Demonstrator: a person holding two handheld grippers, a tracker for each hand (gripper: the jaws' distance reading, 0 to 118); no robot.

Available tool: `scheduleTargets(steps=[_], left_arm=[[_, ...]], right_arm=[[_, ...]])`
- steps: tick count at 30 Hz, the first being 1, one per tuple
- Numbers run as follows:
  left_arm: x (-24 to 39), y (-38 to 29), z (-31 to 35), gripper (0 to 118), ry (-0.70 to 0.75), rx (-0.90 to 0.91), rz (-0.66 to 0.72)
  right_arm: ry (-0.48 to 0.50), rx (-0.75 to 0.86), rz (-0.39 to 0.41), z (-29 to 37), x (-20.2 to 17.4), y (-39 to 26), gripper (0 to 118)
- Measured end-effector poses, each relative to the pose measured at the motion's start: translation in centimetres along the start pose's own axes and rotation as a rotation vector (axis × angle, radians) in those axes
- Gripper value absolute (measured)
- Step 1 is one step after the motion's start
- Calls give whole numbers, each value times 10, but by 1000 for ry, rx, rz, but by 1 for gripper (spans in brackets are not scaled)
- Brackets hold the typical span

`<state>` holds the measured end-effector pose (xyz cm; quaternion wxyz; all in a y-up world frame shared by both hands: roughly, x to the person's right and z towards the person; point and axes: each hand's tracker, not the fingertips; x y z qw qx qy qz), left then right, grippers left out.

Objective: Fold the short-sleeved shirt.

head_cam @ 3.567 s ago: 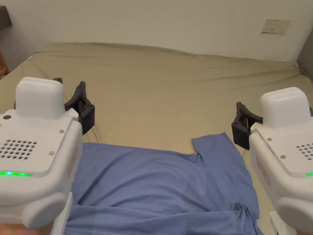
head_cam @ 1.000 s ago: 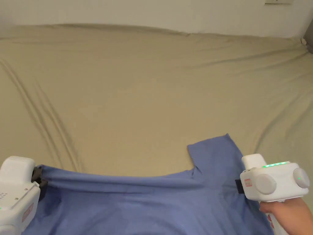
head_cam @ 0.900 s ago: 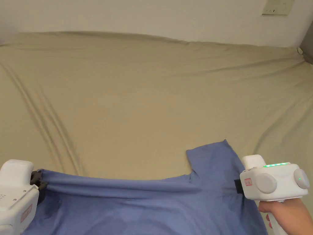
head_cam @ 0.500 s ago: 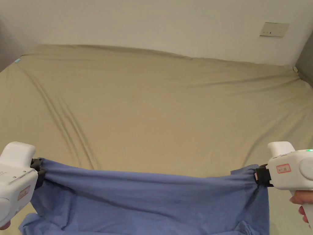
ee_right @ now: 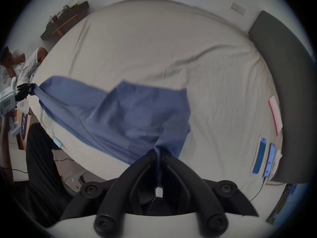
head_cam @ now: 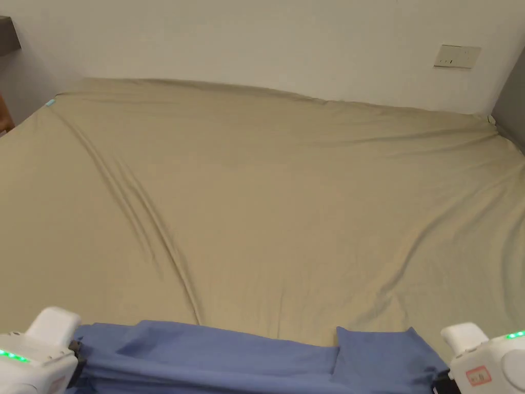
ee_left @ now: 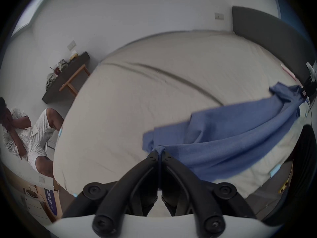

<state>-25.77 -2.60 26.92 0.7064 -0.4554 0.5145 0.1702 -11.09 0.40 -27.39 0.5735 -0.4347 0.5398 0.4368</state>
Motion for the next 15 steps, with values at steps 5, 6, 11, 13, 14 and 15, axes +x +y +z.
scheduleTargets(steps=[5, 6, 11, 13, 14, 15], left_arm=[[10, -19, -24, 0, -23, -139, -142], [13, -18, -25, 0, -24, -136, -133], [15, -17, -47, 0, -49, -184, -116], [17, -20, -57, 0, -57, -195, -120], [17, -17, -55, 0, -54, -189, -108], [15, -15, -53, 0, -64, -197, -72]], right_arm=[[-3, -74, -8, -42, 4, -14, 4], [-1, -81, -22, -48, 6, -14, 4], [-26, -104, -19, -81, 7, -12, 4], [-40, -101, -15, -85, 5, -9, 4], [-47, -103, -6, -84, 5, -6, 4], [-54, -104, -1, -83, 1, -7, 4]])
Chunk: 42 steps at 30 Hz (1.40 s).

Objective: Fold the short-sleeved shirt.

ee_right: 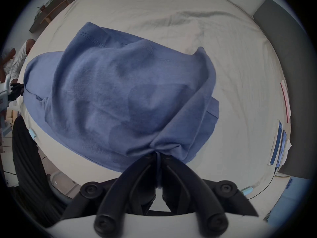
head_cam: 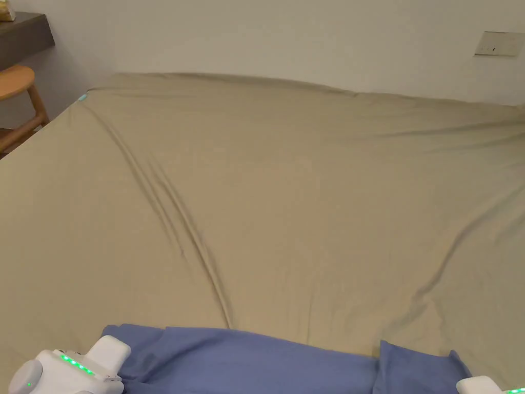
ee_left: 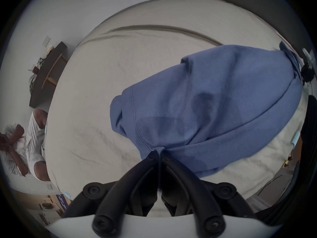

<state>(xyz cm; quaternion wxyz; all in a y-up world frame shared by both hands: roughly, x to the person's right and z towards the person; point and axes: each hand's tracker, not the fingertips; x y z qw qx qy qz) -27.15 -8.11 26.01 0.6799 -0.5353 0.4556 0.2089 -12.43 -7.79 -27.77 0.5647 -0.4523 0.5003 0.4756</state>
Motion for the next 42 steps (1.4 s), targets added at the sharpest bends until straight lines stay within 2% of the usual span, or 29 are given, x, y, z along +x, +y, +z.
scheduleTargets(steps=[4, 5, 6, 7, 8, 9, 10, 11, 15, 19, 22, 24, 25, 26, 27, 28, 29, 30, 31, 33, 42], left_arm=[[-7, -3, 2, 0, -9, 4, 3], [-7, -3, 5, 2, -6, 6, 2], [-7, -2, 13, 5, 4, 8, 10], [-7, -1, 25, 11, 9, 15, 30], [-10, -1, 36, 32, 6, 59, 81], [-15, -2, 49, 58, -15, 118, 130], [-18, -1, 62, 86, -37, 180, 182], [-21, 2, 78, 107, -43, 250, 231], [-29, 14, 143, 109, -16, 578, 355], [-8, 33, 214, 109, 56, 861, 361], [14, 46, 256, 107, 114, 992, 344], [28, 55, 273, 90, 143, 1042, 334], [36, 58, 282, 76, 156, 1064, 334], [43, 60, 288, 56, 160, 1086, 330], [48, 62, 290, 41, 163, 1101, 324], [55, 65, 293, 25, 171, 1119, 311], [61, 66, 295, 11, 176, 1125, 300], [68, 68, 297, 7, 182, 1139, 283], [73, 68, 297, 3, 186, 1151, 272], [82, 71, 299, 1, 182, 1155, 253], [100, 81, 299, 0, 196, 1160, 187]], right_arm=[[-43, 35, -8, 5, -7, -5, 7], [-57, 48, -10, 9, -11, -8, 11], [-80, 70, -2, 15, -13, -9, 19], [-113, 94, 10, 23, -13, -9, 34], [-143, 118, 21, 34, -16, -10, 66], [-171, 155, 24, 45, -15, -9, 98], [-187, 212, 25, 60, -14, -7, 113], [-193, 284, 26, 77, -13, -4, 115], [-242, 596, -5, 150, -20, 6, 112], [-259, 911, -51, 226, -55, 5, 112], [-275, 1086, -57, 265, -84, 2, 113], [-291, 1168, -63, 281, -100, 1, 110], [-266, 1198, -53, 289, -109, -2, 106], [-253, 1220, -48, 294, -116, -4, 95], [-244, 1237, -44, 298, -123, -6, 79], [-253, 1246, -39, 299, -127, -6, 57], [-258, 1260, -31, 301, -131, -7, 28], [-268, 1277, -28, 301, -136, -8, 10], [-273, 1287, -22, 302, -140, -9, 3], [-288, 1305, -24, 300, -141, -7, 0], [-333, 1305, -5, 295, -138, -1, 0]])
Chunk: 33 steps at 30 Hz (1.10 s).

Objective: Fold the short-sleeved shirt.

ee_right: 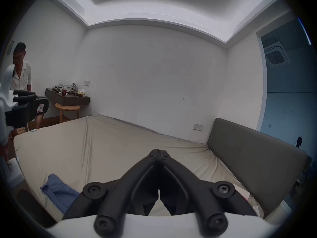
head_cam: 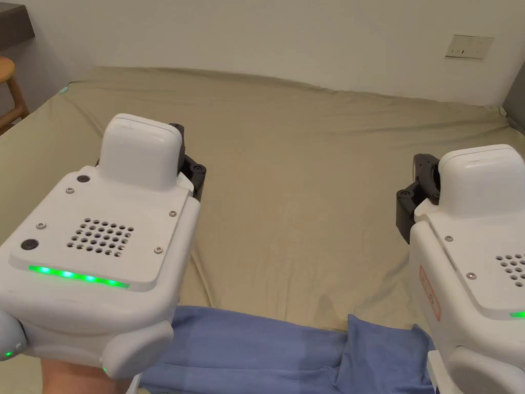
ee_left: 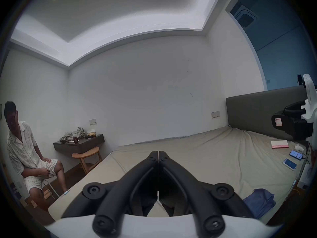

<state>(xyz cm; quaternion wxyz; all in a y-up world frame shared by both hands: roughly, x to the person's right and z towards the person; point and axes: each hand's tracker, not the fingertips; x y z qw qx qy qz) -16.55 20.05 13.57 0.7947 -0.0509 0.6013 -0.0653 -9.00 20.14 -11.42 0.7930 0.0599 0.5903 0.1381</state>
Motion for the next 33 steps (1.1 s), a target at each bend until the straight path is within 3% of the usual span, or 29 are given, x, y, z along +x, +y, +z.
scheduleTargets(steps=[10, 14, 17, 18, 19, 21, 22, 23, 24, 28, 33], left_arm=[[-2, -19, -18, 0, -43, -87, 14], [-18, -61, -39, 0, -147, -276, 78], [-38, -115, -53, 0, -146, -445, 95], [-47, -134, -55, 7, -148, -485, 126], [-58, -154, -56, 24, -160, -530, 168], [-83, -198, -59, 43, -211, -659, 281], [-95, -219, -62, 43, -210, -731, 334], [-106, -236, -63, 77, -194, -792, 357], [-119, -257, -65, 89, -159, -829, 386], [-163, -305, -72, 94, -121, -976, 449], [-202, -346, -84, 96, -227, -1008, 769]], right_arm=[[13, -56, 27, -15, -2, -19, 0], [27, -95, 35, -23, -1, -32, 0], [32, -126, 46, -31, 1, -43, 0], [33, -137, 48, -32, 1, -46, 0], [35, -149, 50, -34, 2, -49, 0], [40, -178, 53, -40, 4, -57, 0], [40, -191, 57, -41, 5, -60, 0], [39, -199, 59, -43, 6, -63, 0], [37, -211, 62, -46, 7, -67, 0], [43, -260, 57, -51, 7, -76, 0], [44, -291, 48, -57, 3, -80, 0]])
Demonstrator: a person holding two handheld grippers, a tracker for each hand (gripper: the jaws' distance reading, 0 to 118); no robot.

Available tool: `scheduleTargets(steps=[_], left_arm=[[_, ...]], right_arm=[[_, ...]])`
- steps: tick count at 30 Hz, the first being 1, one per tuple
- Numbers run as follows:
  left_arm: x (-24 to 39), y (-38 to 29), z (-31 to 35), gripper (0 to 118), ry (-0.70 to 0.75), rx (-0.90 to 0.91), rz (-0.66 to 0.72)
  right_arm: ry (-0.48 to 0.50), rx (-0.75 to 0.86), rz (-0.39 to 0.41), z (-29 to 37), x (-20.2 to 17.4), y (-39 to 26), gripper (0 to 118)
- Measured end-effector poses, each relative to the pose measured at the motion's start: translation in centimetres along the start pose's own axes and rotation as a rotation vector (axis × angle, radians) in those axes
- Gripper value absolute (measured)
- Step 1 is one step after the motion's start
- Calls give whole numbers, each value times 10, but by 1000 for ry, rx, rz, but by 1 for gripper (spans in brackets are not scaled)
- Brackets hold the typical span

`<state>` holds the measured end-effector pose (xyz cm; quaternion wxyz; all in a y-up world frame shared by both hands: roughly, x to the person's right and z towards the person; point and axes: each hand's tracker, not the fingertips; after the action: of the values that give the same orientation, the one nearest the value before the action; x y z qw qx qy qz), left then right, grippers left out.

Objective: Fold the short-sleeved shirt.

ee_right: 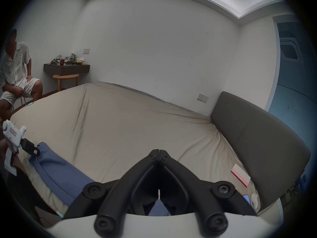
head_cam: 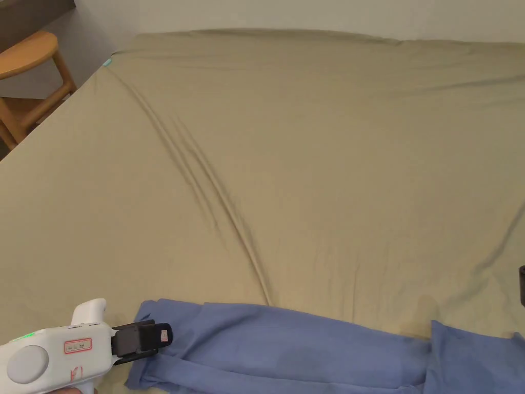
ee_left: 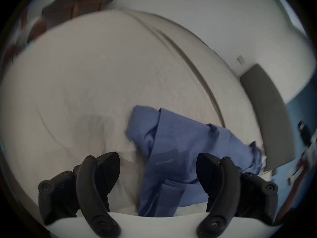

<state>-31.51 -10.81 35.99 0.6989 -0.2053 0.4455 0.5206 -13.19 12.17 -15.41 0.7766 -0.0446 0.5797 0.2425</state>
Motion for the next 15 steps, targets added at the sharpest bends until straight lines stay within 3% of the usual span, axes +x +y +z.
scheduleTargets(steps=[2, 5, 8, 9, 10, 11, 13, 14, 15], left_arm=[[-8, 7, 0, 96, -119, 30, 37], [-16, 7, -15, 96, -332, -48, 231], [-19, -6, -40, 92, -516, -124, 332], [-21, -7, -41, 85, -513, -66, 331], [-24, -5, -39, 53, -506, -62, 356], [-29, -6, -42, 6, -466, -66, 393], [-33, -17, -51, 6, -254, -103, 329], [-33, -18, -51, 6, -461, -80, 331], [-29, -18, -49, 6, -366, -76, 319]], right_arm=[[10, -7, -8, 0, -3, 1, 0], [24, -12, -12, -1, -8, 3, 0], [33, -13, -6, -4, -14, 5, 0], [39, -15, -8, -4, -15, 6, 0], [45, -17, -12, -4, -16, 6, 0], [50, -20, -17, -4, -17, 7, 0], [54, -19, -19, -3, -18, 9, 0], [55, -19, -16, -2, -19, 10, 0], [55, -18, -12, -1, -19, 11, 0]])
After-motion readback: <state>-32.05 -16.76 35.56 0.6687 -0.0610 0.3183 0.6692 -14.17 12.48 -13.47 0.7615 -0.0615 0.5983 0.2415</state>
